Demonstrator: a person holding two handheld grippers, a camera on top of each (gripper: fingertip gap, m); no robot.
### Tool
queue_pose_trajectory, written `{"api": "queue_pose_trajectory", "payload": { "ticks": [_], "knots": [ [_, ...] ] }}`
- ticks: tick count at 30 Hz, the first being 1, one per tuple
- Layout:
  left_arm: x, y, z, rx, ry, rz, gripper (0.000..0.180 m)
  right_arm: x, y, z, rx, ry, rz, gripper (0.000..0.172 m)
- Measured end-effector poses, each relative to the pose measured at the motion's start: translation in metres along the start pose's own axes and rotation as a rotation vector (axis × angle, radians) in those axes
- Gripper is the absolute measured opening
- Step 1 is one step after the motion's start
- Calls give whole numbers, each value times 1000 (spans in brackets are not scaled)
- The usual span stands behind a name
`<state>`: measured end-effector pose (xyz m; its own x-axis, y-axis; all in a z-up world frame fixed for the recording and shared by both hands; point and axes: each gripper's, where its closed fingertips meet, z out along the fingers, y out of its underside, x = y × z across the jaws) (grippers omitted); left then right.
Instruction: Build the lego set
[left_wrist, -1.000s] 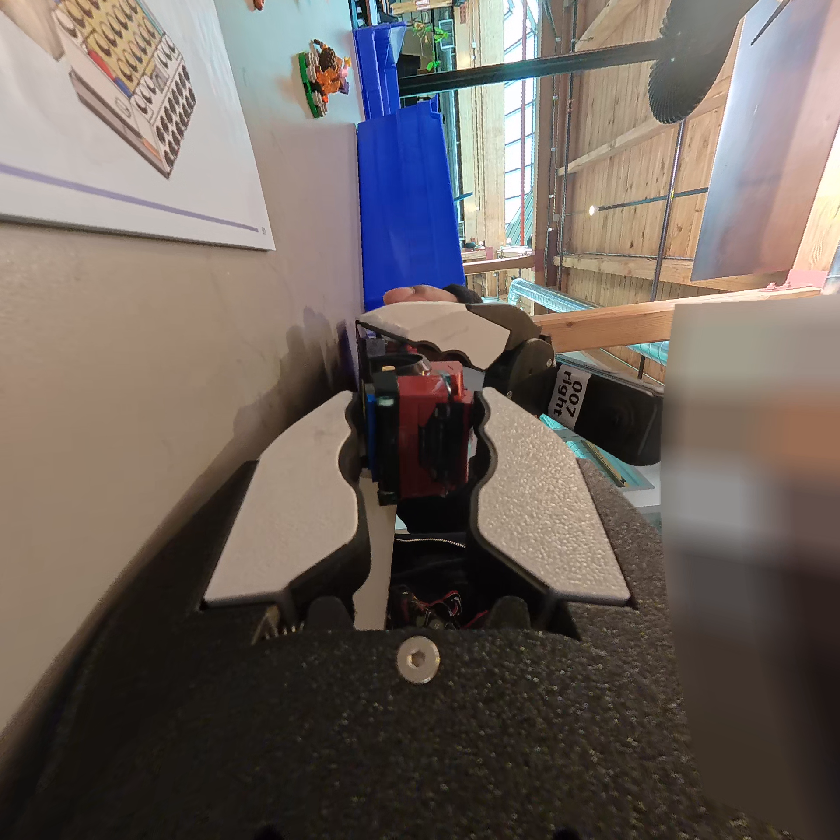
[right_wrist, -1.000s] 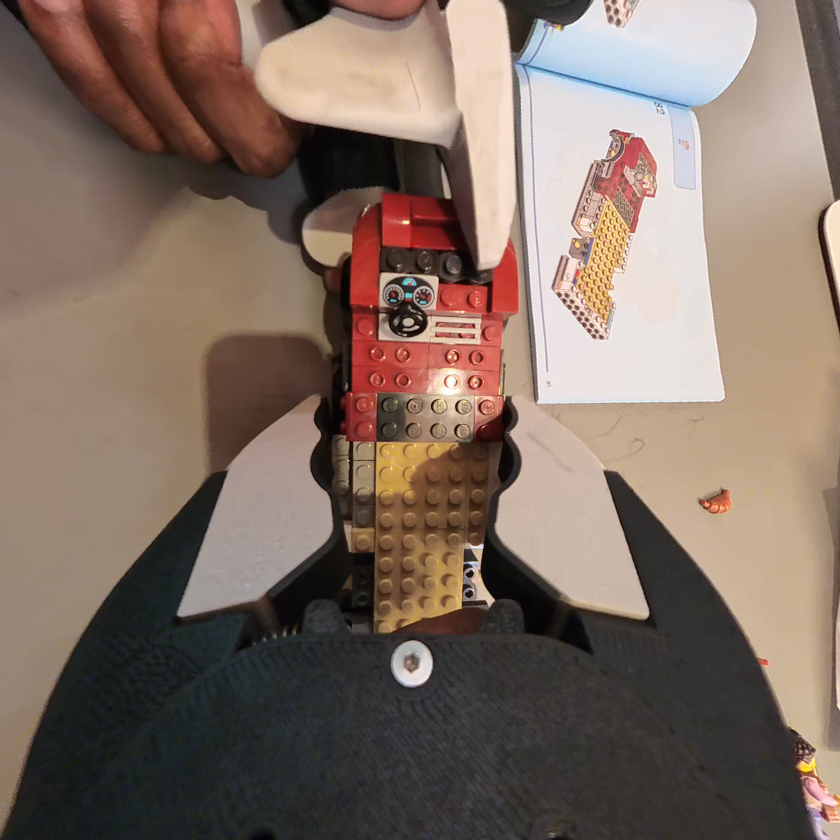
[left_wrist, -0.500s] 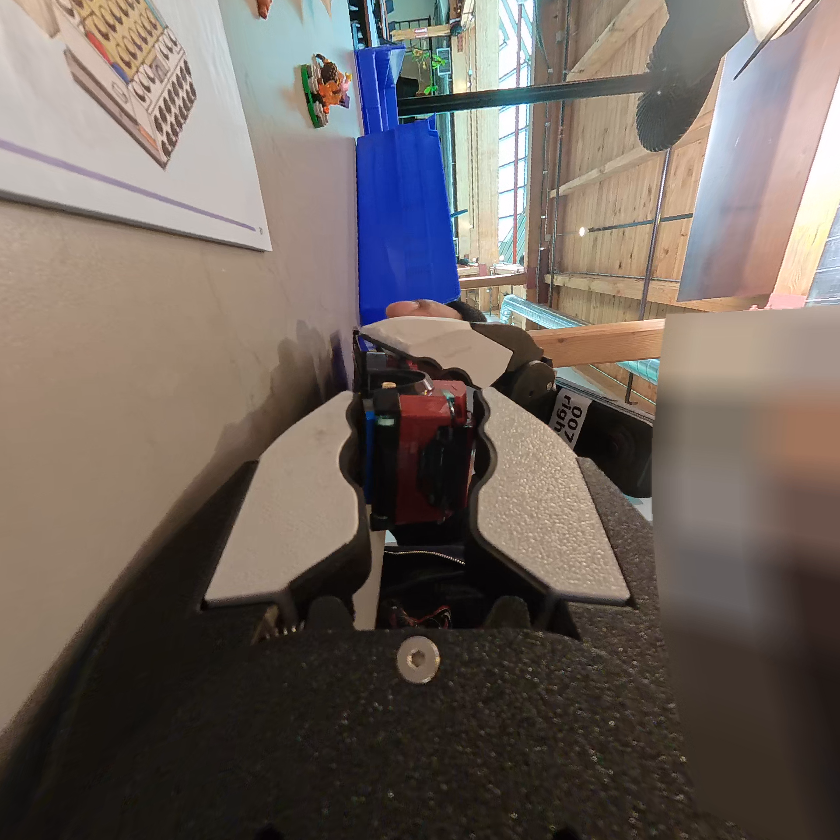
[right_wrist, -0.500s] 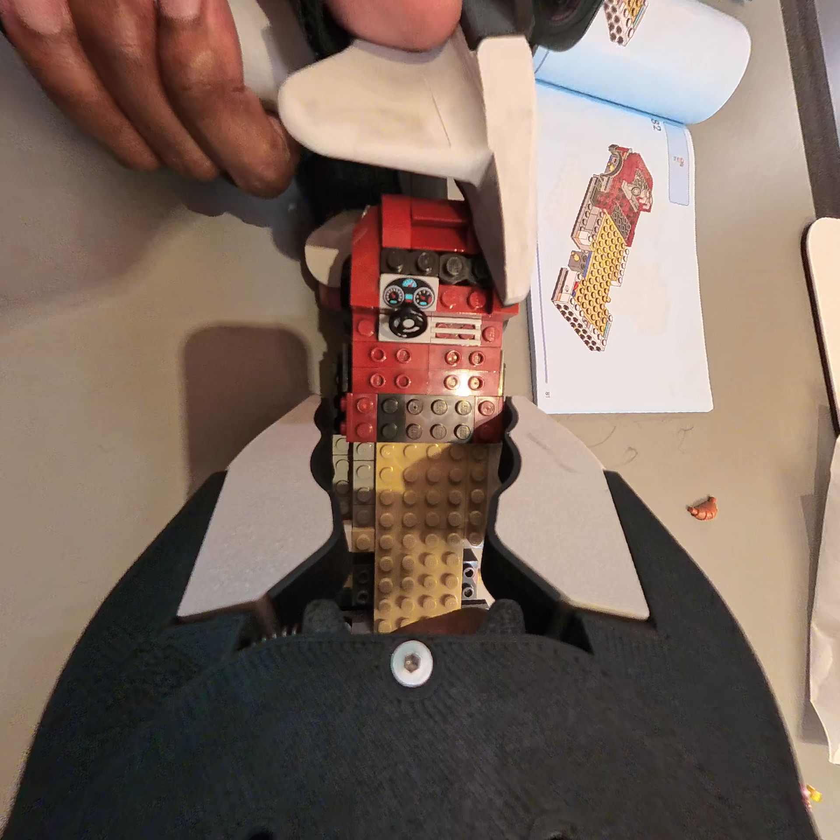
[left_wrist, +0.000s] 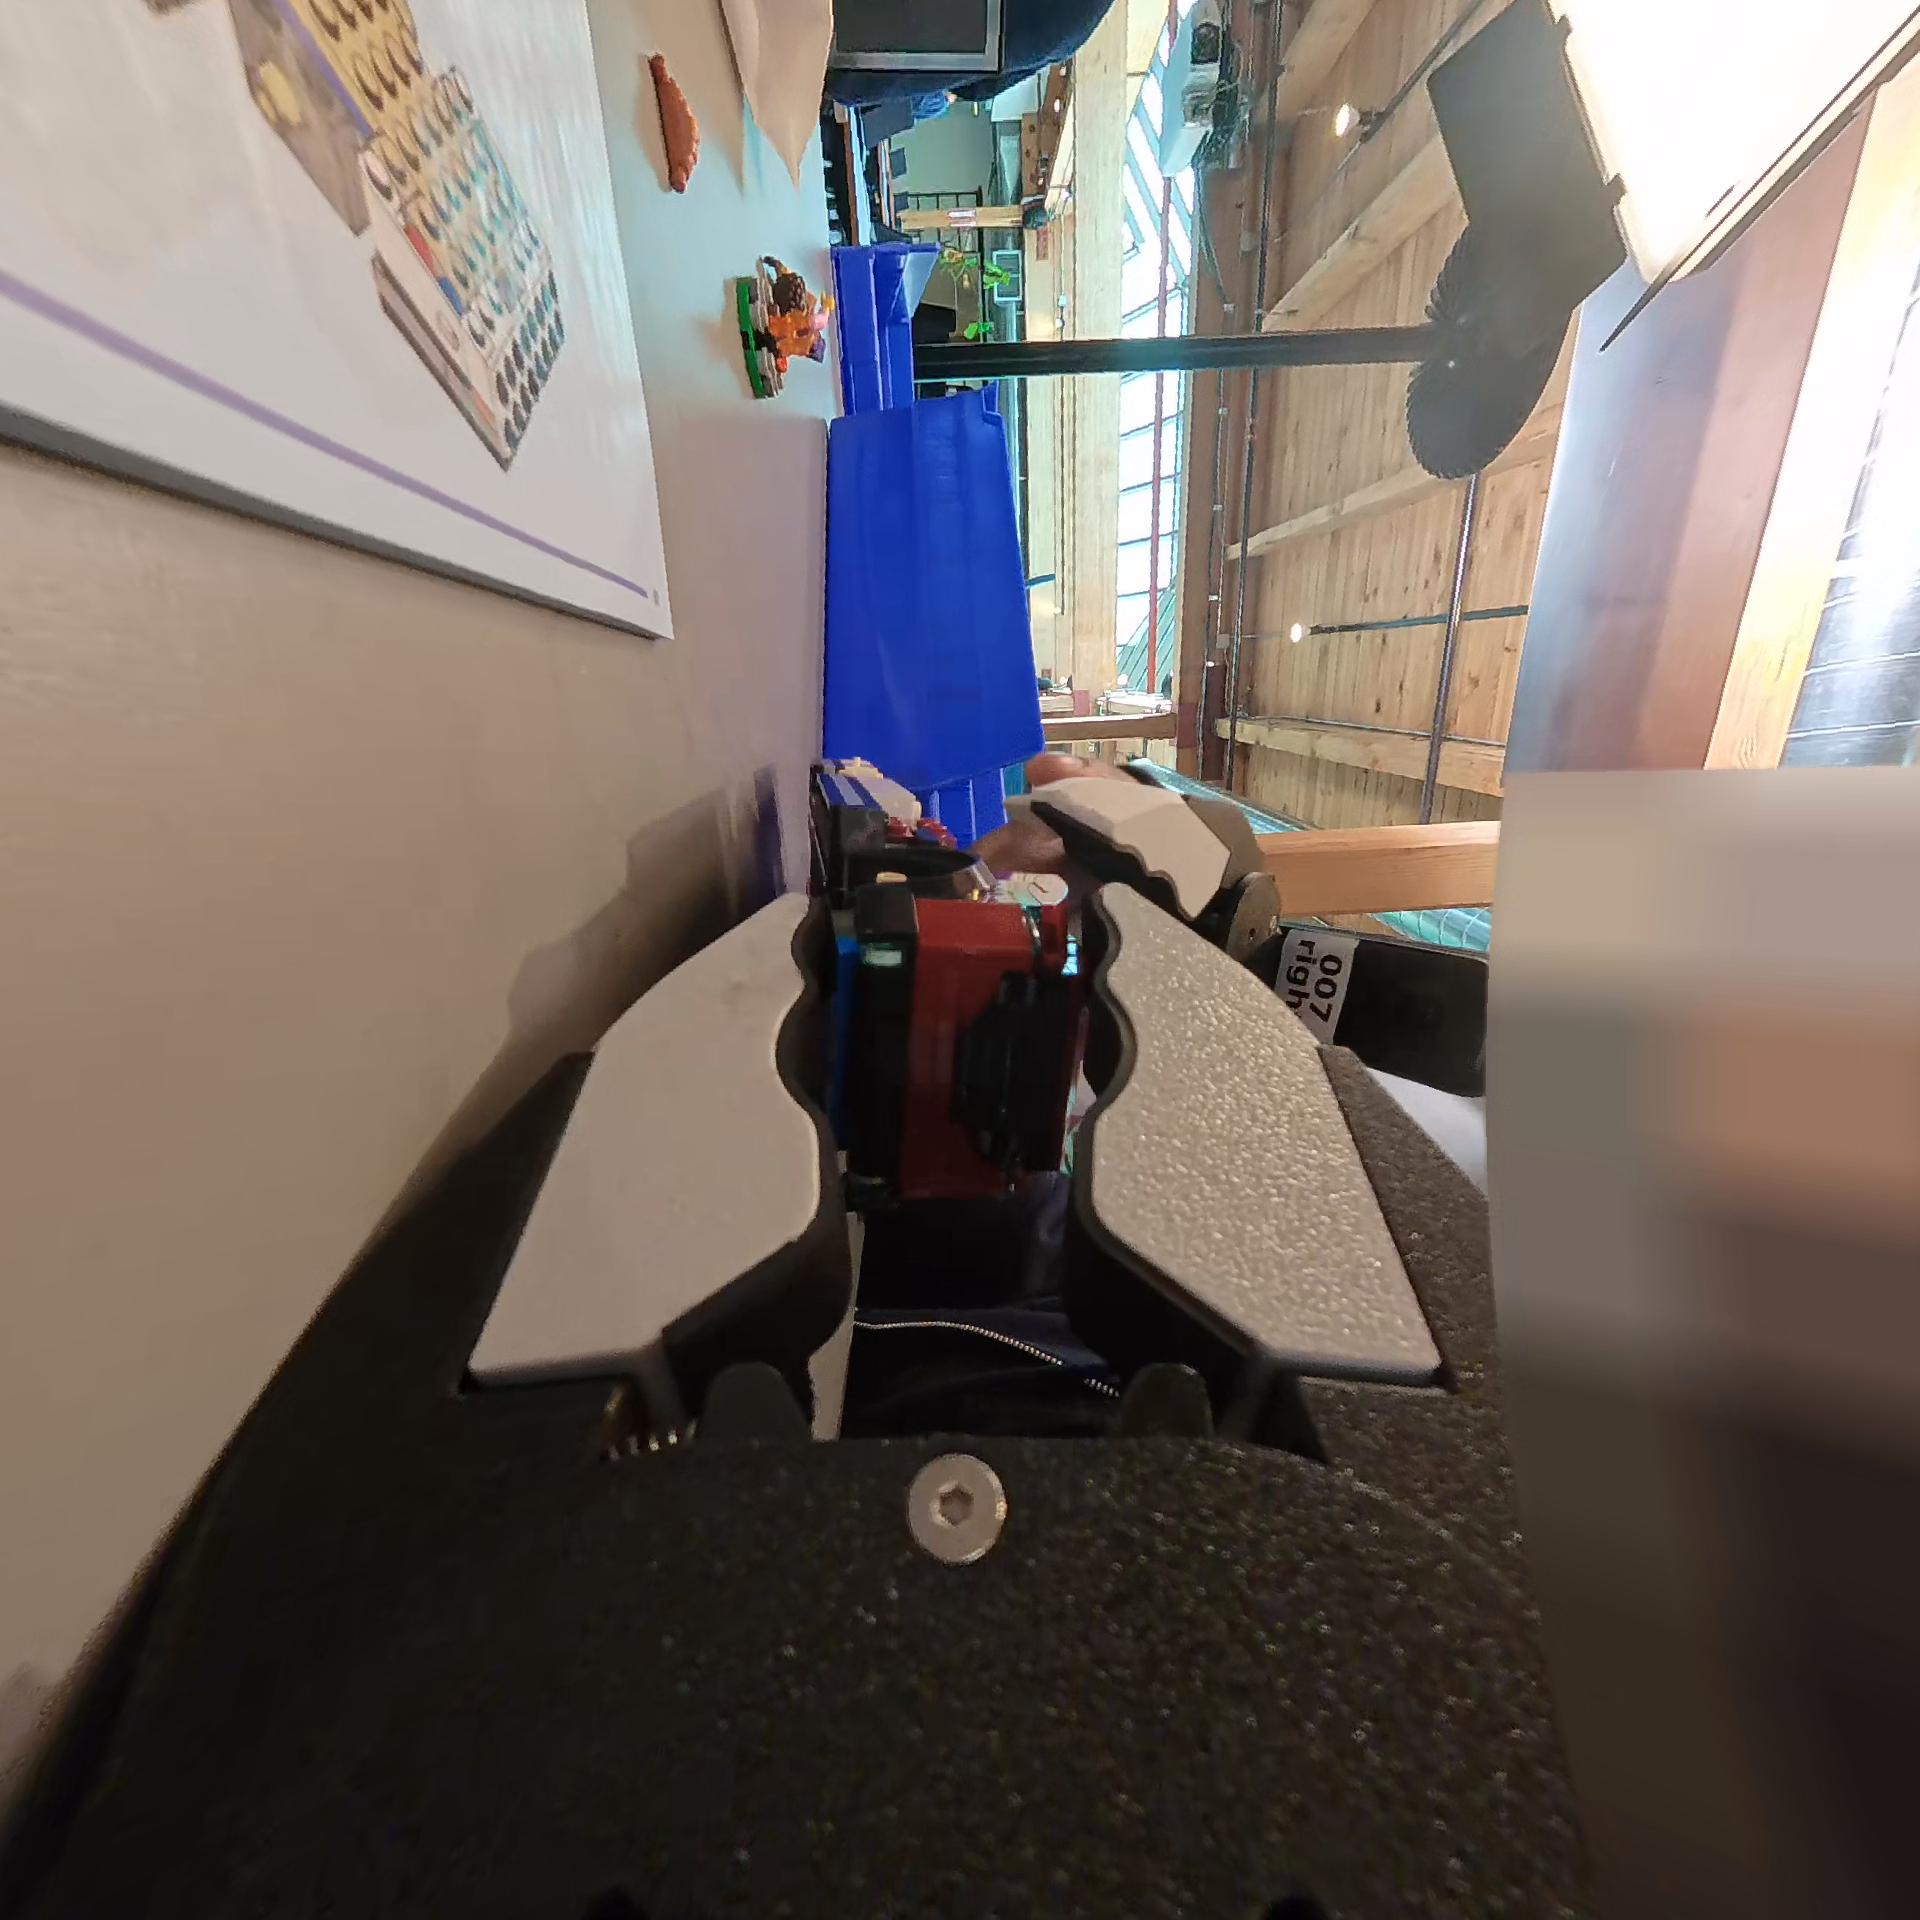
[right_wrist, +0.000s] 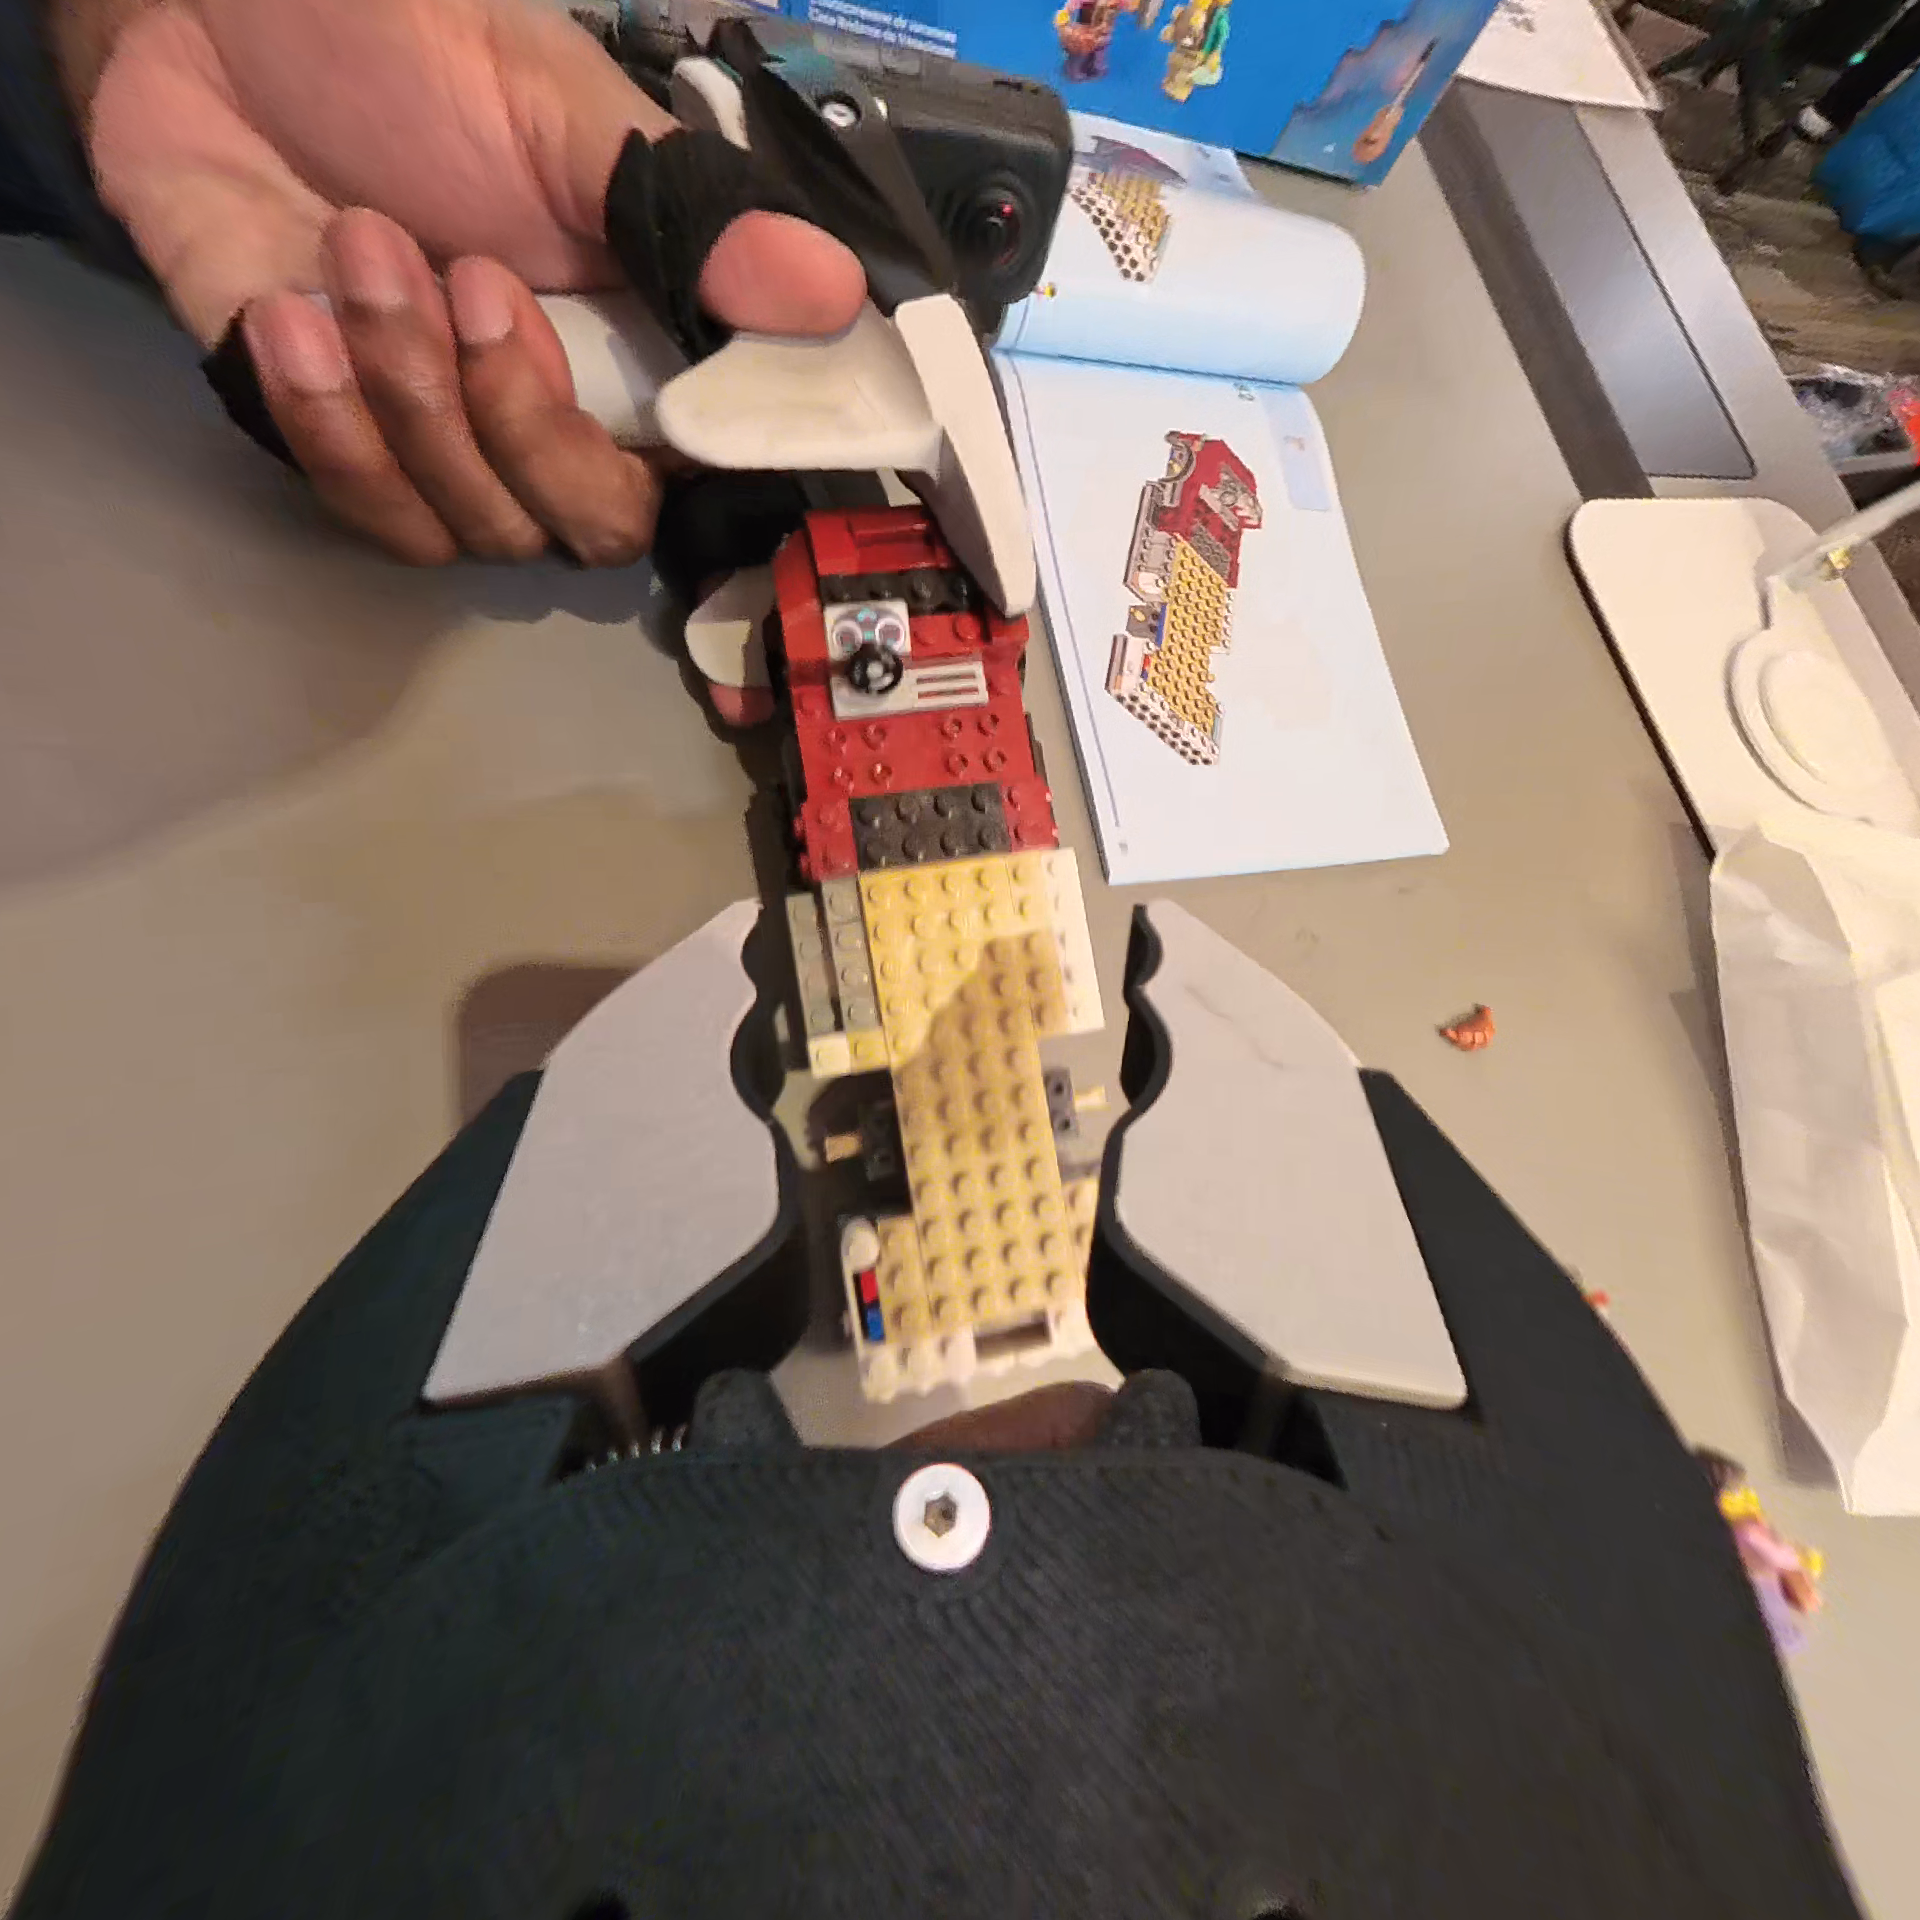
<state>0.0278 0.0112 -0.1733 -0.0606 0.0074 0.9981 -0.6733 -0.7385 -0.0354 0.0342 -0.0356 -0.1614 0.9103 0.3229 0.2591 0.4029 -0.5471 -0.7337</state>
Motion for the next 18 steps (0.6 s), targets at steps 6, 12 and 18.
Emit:
{"api": "queue_pose_trajectory", "payload": {
  "ticks": [6, 12, 18],
  "knots": [
    [1, -4, -1, 38, 12, -20, 47, -22, 36, -40, 14, -9, 137, 56],
    [3, -7, 0, 68, 30, -49, 47, -62, 84, -61, -72, -41, 238, 46],
    [5, -4, 8, 68, 21, -21, 47, -75, 92, -51, -120, -63, 310, 40]
  ]
}}
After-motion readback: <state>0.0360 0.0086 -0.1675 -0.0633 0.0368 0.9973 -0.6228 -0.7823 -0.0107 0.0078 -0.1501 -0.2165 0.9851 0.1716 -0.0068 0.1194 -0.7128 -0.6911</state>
